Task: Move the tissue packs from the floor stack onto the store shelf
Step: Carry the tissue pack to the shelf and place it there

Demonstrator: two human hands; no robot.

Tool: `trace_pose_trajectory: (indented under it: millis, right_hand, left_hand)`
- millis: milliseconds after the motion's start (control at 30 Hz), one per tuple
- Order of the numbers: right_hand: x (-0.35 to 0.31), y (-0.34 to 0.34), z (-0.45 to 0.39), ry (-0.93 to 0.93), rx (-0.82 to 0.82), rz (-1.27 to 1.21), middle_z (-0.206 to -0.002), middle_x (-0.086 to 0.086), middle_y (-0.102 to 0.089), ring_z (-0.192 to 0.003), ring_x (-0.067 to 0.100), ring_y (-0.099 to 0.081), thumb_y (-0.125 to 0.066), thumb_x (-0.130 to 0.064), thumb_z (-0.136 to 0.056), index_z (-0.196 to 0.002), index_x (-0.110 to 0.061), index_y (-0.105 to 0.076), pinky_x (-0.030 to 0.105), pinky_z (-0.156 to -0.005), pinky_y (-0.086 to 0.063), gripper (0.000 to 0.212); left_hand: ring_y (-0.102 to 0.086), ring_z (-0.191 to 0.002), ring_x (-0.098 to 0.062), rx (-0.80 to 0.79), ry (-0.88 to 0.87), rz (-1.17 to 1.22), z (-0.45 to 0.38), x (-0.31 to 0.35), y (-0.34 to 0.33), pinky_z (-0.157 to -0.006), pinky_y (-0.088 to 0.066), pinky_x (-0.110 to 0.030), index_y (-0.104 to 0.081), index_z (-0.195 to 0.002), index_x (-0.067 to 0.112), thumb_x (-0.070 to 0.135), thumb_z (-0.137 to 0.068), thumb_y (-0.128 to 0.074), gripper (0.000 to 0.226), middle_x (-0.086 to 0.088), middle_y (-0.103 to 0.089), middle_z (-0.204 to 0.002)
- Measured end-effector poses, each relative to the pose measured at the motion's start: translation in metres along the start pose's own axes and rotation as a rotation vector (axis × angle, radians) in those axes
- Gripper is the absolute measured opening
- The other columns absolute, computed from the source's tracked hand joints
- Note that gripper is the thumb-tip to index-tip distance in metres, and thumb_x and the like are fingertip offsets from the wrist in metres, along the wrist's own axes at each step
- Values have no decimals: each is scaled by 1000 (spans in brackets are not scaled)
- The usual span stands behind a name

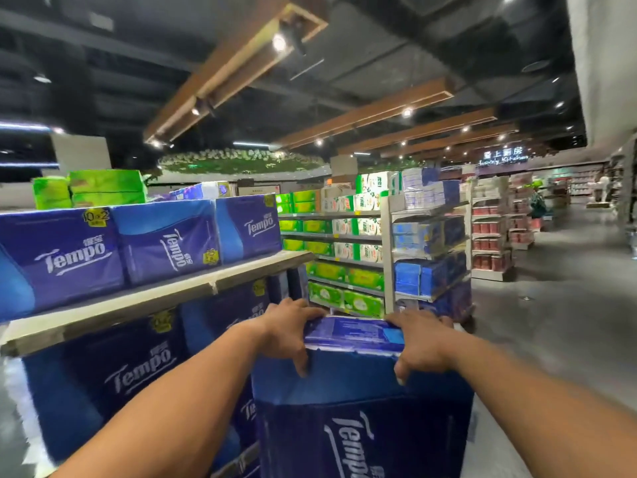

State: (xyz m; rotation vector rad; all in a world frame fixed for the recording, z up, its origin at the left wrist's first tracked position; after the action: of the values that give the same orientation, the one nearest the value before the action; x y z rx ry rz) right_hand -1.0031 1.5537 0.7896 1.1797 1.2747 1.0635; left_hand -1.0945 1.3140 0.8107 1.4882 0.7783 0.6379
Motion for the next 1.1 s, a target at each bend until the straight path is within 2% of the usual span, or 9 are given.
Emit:
trace_pose_trajectory:
  millis: [233,400,467,600,733,800,867,967,1100]
  right_hand:
    - [82,3,-150,48,24,20,-154,-1,-33,-142,27,-28,-84,-55,-54,-157,-35,-23,51,-113,-28,122]
    - [121,30,-245,174,164,64,-153,-3,-34,-141,25,-30,-83,-53,-60,-156,-35,-21,52,-113,-27,116]
    - [131,47,-281,231,260,102,-154,-3,-32,-142,25,-28,-80,-52,-64,-156,-35,-20,51,-114,-25,111]
    - [140,84,-353,364,535,121,-153,1,-30,-141,27,-26,-74,-46,-69,-157,-31,-19,52,-114,-22,104]
    - [138,113,-425,558,872,90,-138,12,-46,-127,36,-38,-84,-44,-64,-147,-22,-40,56,-105,-29,96]
    - [129,123,-462,655,1046,0,-131,17,-50,-119,36,-39,-85,-29,-67,-141,-18,-47,59,-100,-29,84]
    - [115,133,-493,730,1199,-94,-128,21,-52,-115,37,-36,-65,-18,-80,-138,-17,-48,63,-96,-32,60]
    - [92,143,-542,787,1254,-159,-126,19,-47,-112,38,-36,-38,-24,-87,-136,-20,-42,64,-90,-36,50]
    - [61,141,-608,819,1231,-197,-124,20,-53,-113,36,-38,-41,-27,-88,-136,-23,-43,64,-89,-36,48]
  left_hand:
    - [-37,-122,-23,55,66,-7,-151,-16,-13,-108,-32,-47,-32,-152,37,55,-48,-87,119,7,-44,-136]
    - [-35,-128,-25,193,179,-77,-235,-28,-5,-109,-31,-45,-29,-154,37,58,-47,-86,122,4,-42,-141]
    - [-36,-128,-26,289,242,-145,-259,-35,7,-108,-33,-45,-29,-153,37,62,-44,-82,124,4,-42,-141]
    - [-41,-122,-28,608,319,-267,-296,-45,42,-105,-31,-46,-35,-151,31,60,-49,-80,116,3,-46,-133]
    - [-37,-121,-28,822,398,-385,-319,-58,74,-109,-23,-48,-36,-150,25,68,-56,-71,110,-1,-43,-130]
    - [-37,-120,-30,889,450,-455,-328,-70,90,-108,-25,-49,-38,-148,22,62,-58,-67,103,-5,-43,-129]
    - [-38,-119,-32,925,505,-531,-339,-88,100,-105,-27,-49,-40,-147,20,51,-56,-74,102,-8,-45,-129]
    - [-38,-117,-33,960,530,-618,-357,-119,108,-102,-30,-48,-43,-145,18,39,-52,-76,102,-10,-45,-128]
    - [-40,-115,-33,985,518,-705,-384,-169,112,-98,-31,-45,-47,-143,17,35,-54,-79,96,-10,-49,-125]
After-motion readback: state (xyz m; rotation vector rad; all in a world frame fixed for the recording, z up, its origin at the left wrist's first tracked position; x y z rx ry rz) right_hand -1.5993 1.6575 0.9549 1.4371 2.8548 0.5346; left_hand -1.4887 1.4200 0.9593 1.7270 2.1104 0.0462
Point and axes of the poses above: each hand's wrist, its own z-axis away from the middle knuckle, its own y-axis out of the back of the hand, x = y × z, the point moved 3 cm from there along -z, towards the middle knuckle
